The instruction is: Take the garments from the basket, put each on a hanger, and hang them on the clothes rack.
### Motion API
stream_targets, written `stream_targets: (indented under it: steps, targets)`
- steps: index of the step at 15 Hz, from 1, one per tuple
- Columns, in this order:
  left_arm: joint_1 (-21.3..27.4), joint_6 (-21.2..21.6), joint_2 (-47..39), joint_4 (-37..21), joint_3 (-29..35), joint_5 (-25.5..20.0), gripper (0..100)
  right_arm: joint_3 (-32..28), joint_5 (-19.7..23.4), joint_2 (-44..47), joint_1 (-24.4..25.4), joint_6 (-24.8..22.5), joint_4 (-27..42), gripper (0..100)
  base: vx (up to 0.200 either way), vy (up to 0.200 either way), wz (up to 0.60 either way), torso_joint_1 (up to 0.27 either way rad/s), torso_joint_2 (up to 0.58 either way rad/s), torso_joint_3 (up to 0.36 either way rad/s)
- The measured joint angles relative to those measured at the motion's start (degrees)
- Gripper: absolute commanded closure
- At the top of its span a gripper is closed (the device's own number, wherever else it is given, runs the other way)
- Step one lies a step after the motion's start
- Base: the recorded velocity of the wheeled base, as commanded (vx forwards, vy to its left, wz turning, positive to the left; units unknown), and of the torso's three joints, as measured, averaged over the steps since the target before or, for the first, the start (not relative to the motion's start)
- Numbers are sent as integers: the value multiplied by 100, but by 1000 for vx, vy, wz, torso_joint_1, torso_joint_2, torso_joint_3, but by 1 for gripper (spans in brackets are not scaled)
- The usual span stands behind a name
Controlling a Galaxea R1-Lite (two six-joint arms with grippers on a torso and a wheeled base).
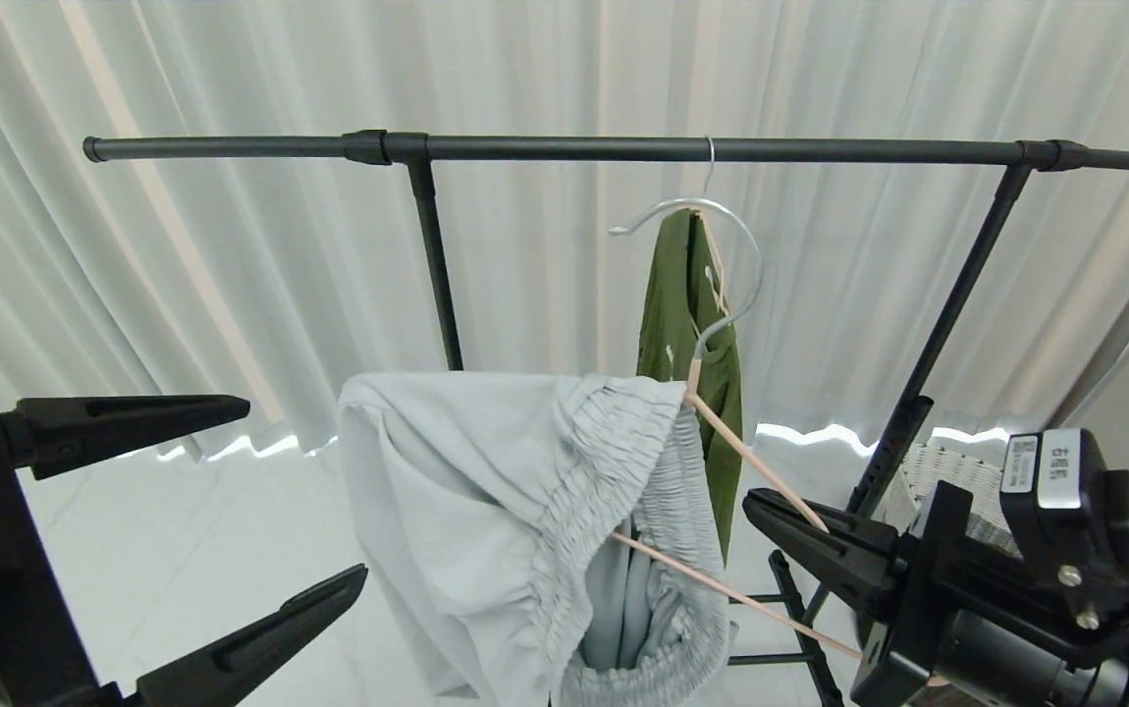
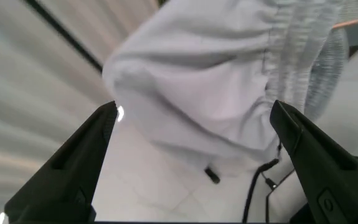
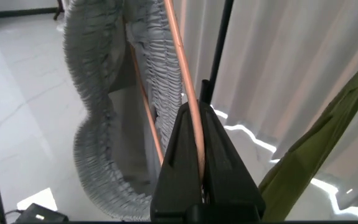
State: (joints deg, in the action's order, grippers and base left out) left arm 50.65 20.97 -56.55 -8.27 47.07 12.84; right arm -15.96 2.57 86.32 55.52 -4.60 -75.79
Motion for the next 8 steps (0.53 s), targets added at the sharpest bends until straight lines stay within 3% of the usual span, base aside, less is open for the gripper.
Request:
stream_targets:
  steps: [5,8]
  targets:
    - [-245,115,-202,11,111,-1541,0,174,304,-135,10,-145,90,100,0,0,0,0,0,0]
    - [-855,374,-594,562,130,-2276,0,299,388,-167,11,-240,121,100,0,0,0,0,0,0]
